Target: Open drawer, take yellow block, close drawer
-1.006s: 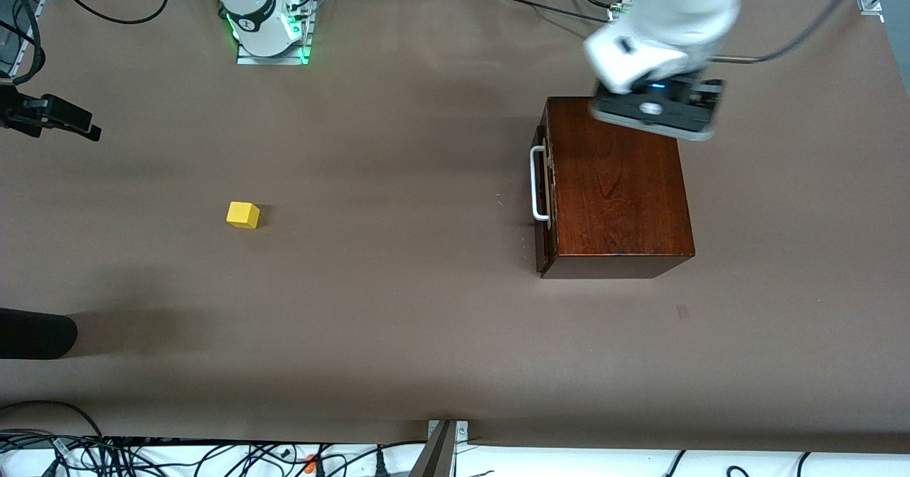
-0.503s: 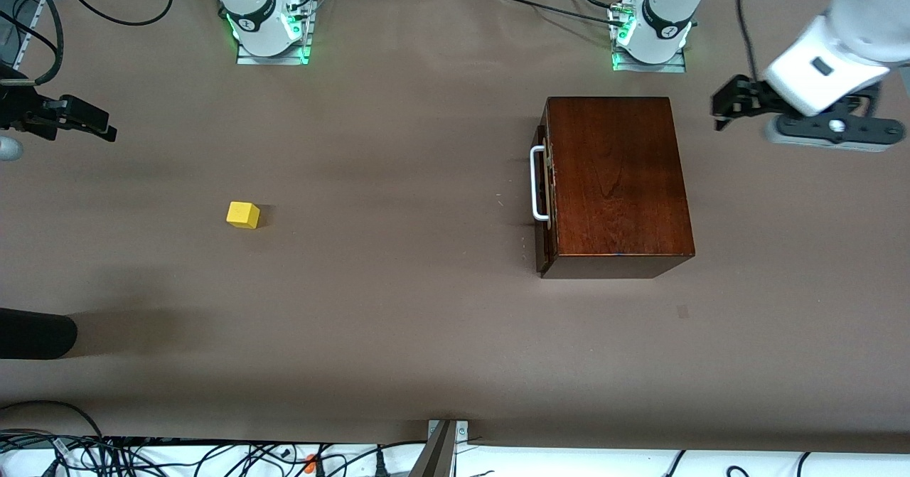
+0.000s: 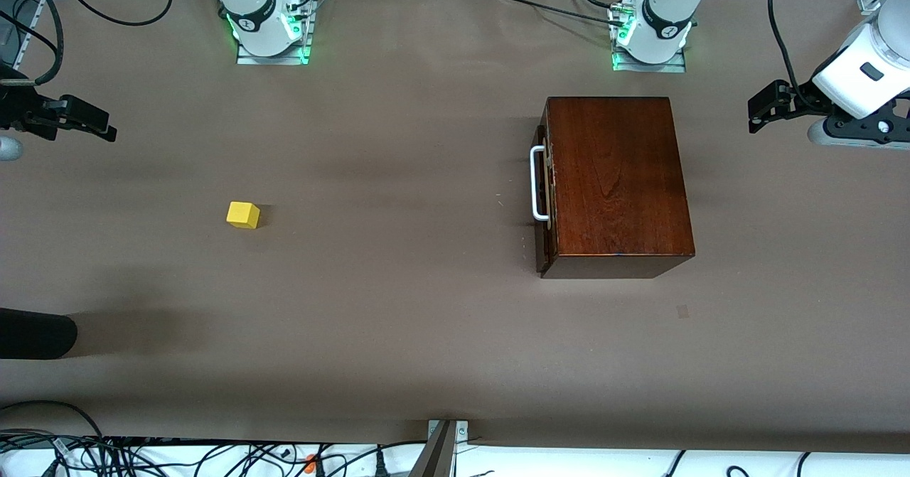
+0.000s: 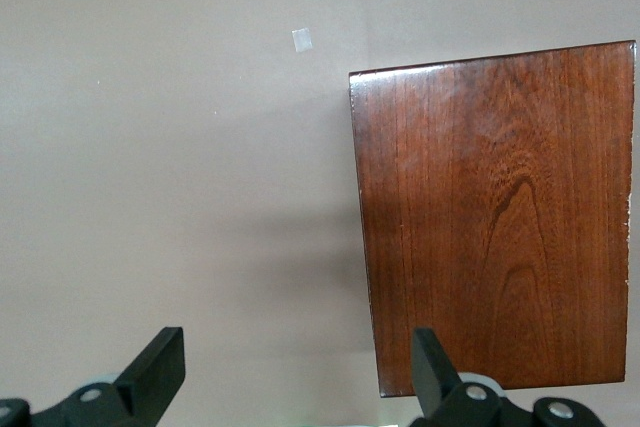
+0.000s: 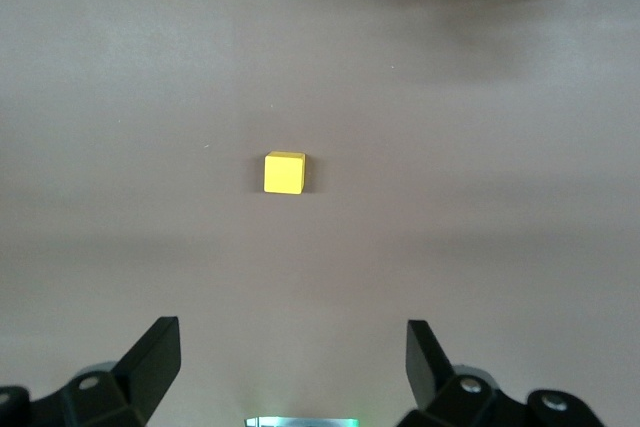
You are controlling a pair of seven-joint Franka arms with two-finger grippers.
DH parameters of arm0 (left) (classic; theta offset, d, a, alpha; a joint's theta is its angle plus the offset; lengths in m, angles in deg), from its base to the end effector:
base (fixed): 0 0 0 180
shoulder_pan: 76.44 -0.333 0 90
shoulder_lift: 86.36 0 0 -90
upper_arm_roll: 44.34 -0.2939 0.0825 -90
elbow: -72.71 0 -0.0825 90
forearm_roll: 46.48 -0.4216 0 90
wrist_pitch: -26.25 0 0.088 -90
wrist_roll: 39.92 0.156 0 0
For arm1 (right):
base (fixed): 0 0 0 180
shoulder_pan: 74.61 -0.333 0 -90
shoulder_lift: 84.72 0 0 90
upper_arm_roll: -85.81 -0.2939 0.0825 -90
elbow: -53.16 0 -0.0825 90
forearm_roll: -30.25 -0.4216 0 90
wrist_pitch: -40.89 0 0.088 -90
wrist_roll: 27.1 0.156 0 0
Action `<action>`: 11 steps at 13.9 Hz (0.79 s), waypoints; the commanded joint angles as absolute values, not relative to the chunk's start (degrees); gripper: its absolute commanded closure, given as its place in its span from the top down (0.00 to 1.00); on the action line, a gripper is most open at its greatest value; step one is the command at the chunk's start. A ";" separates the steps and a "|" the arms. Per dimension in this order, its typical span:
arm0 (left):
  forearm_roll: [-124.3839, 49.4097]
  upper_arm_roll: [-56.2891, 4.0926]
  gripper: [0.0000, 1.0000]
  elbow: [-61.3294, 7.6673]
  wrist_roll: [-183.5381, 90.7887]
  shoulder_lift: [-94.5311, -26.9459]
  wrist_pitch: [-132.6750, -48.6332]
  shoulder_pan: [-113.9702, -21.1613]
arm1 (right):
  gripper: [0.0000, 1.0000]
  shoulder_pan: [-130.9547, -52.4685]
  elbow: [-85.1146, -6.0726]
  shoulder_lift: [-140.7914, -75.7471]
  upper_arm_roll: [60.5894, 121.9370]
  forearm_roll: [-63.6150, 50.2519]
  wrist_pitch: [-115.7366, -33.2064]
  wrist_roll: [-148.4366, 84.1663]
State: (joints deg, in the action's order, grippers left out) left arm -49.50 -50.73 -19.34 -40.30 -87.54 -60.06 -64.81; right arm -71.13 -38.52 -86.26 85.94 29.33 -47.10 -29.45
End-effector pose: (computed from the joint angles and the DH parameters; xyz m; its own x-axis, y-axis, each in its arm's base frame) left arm 0.5730 -0.0435 0.5423 0.9935 -0.0813 -0.0792 -0.0855 -0.9950 -0.0509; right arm 0.5883 -0.0345 0.5199 0.9957 -0.0212 -0.0904 -0.0230 -0.9995 -0.0197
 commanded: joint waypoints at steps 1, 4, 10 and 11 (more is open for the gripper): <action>-47.97 -50.14 1.00 -20.46 -39.66 -88.91 -60.86 -65.54 | 1.00 -71.19 -38.07 -86.12 85.90 29.81 -46.57 -29.74; -47.62 -50.40 1.00 -20.20 -39.92 -88.91 -60.85 -65.63 | 1.00 -71.27 -38.07 -86.21 85.90 29.81 -47.79 -29.30; -43.05 -50.40 1.00 -20.02 -39.84 -89.00 -60.94 -68.27 | 1.00 -71.27 -37.71 -86.48 85.90 29.64 -48.76 -29.04; -43.23 -50.31 1.00 -20.02 -39.84 -88.91 -60.94 -68.27 | 1.00 -71.27 -37.71 -86.48 85.90 29.55 -48.68 -29.04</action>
